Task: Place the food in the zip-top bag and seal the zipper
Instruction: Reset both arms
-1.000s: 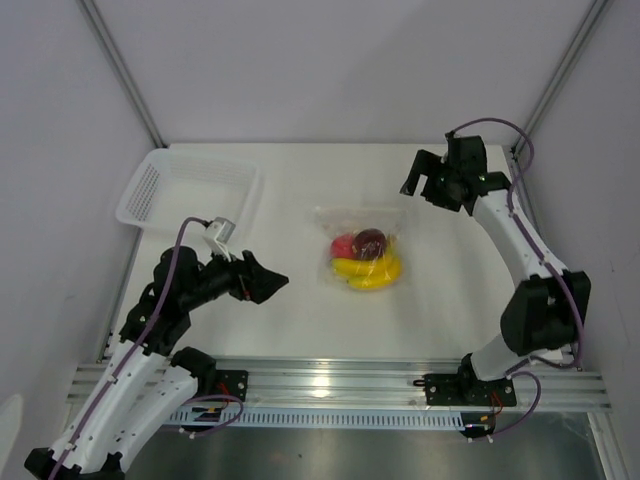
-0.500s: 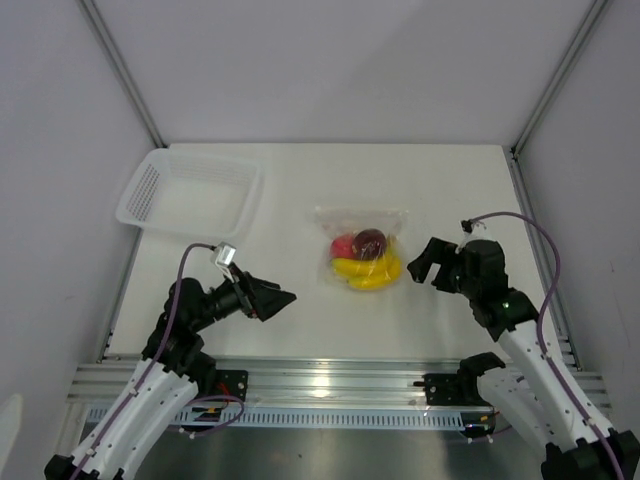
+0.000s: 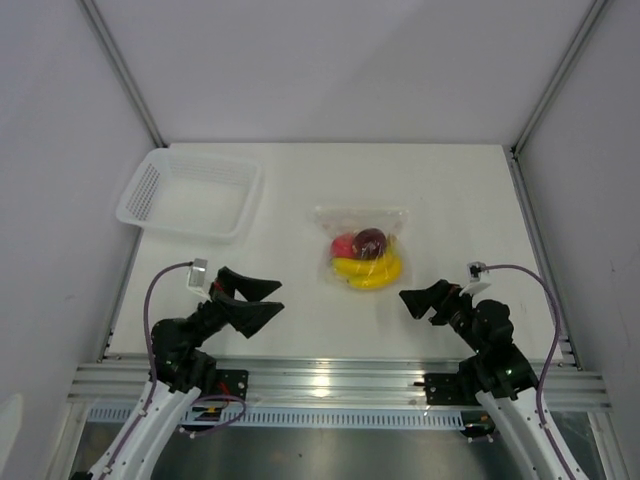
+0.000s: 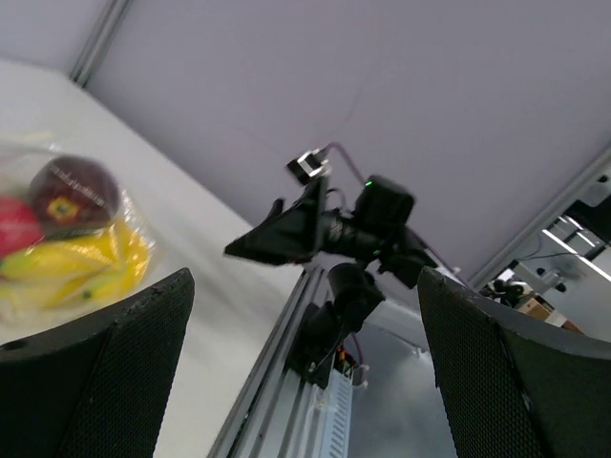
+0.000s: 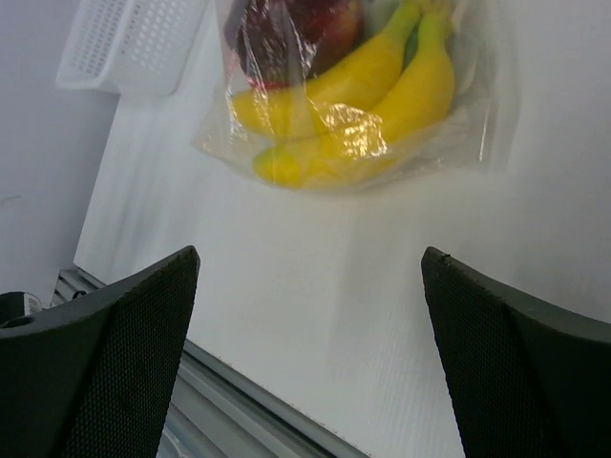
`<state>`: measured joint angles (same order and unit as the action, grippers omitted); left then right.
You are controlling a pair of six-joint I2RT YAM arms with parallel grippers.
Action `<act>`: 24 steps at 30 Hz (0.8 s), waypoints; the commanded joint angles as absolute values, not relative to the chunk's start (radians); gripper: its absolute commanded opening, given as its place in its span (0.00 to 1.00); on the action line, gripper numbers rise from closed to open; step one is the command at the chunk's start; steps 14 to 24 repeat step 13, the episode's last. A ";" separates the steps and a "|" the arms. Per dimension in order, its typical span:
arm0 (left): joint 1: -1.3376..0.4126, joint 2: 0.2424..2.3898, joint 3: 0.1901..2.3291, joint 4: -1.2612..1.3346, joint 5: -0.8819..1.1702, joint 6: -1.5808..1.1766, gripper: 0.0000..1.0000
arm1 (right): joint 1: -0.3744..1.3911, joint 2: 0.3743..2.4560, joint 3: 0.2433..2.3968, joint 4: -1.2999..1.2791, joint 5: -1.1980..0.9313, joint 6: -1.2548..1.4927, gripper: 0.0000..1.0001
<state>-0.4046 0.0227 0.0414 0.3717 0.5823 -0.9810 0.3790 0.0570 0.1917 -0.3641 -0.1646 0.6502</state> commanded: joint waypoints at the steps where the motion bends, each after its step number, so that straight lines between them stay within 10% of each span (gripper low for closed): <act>1: -0.399 0.003 -0.209 0.610 0.601 -1.065 1.00 | 0.400 0.035 0.134 -0.310 -0.181 0.693 0.99; 24: -0.399 0.141 -0.221 0.693 0.597 -1.020 0.99 | 0.532 0.038 0.037 -0.219 0.046 0.759 0.99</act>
